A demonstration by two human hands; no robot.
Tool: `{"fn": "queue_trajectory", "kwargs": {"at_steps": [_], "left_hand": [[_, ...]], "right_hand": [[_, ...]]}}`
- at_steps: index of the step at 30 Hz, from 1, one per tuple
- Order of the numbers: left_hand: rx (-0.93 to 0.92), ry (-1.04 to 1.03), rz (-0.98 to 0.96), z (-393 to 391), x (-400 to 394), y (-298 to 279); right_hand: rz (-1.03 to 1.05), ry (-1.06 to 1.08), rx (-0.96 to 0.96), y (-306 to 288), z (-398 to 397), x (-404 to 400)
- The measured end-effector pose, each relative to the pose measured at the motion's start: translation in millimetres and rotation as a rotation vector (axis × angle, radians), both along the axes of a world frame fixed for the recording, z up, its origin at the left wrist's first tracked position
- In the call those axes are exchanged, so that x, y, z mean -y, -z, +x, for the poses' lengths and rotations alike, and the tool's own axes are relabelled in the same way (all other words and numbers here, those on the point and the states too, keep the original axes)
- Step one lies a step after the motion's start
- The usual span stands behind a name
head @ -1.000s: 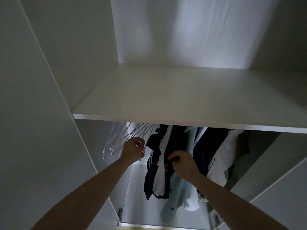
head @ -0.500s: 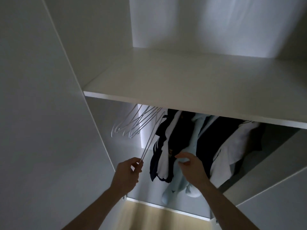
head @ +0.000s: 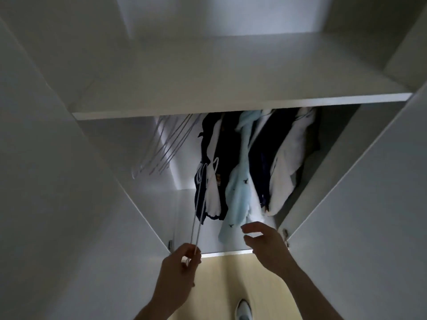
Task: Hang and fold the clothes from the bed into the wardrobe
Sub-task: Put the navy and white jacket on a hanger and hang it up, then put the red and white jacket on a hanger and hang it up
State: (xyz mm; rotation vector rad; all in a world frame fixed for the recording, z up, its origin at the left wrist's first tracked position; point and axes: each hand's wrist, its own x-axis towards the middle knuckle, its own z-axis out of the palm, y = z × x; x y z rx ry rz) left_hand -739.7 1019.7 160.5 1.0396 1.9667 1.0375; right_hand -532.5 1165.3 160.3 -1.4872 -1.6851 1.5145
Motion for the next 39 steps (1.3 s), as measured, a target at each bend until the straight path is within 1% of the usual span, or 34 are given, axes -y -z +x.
{"fn": "queue_trajectory", "kwargs": {"at_steps": [2,5,8,10,13,15,17,24,28,30,33,37,39], "left_hand": [[0.028,0.035,0.002,-5,2,5],[0.042,0.154,-0.014,-10,14,20],[0.052,0.267,-0.031,1,32,28],[0.061,0.340,-0.051,10,49,32],[0.078,0.487,-0.080,29,83,35],[0.079,0.625,-0.073,47,99,36],[0.084,0.705,-0.077,61,111,35],[-0.026,1.128,-0.065,148,163,29],[-0.100,1.421,-0.013,221,228,15],[-0.139,1.531,0.029,253,264,14],[-0.158,1.662,0.043,303,335,15],[-0.148,1.785,0.032,357,430,22],[-0.152,1.880,0.040,386,487,24]], "right_hand": [[0.003,0.046,0.024,3,4,27],[-0.023,0.148,0.085,12,12,82],[-0.037,0.230,0.147,13,25,132],[-0.055,0.298,0.151,11,35,166],[-0.092,0.435,0.158,9,54,226],[-0.118,0.555,0.134,8,71,261],[-0.141,0.637,0.111,8,82,288],[-0.135,0.937,0.067,6,143,410],[-0.118,1.116,0.067,4,187,518],[-0.112,1.195,0.062,5,205,571],[-0.122,1.297,0.071,8,233,662],[-0.125,1.450,0.024,17,264,771],[-0.125,1.528,0.011,22,278,831]]}}
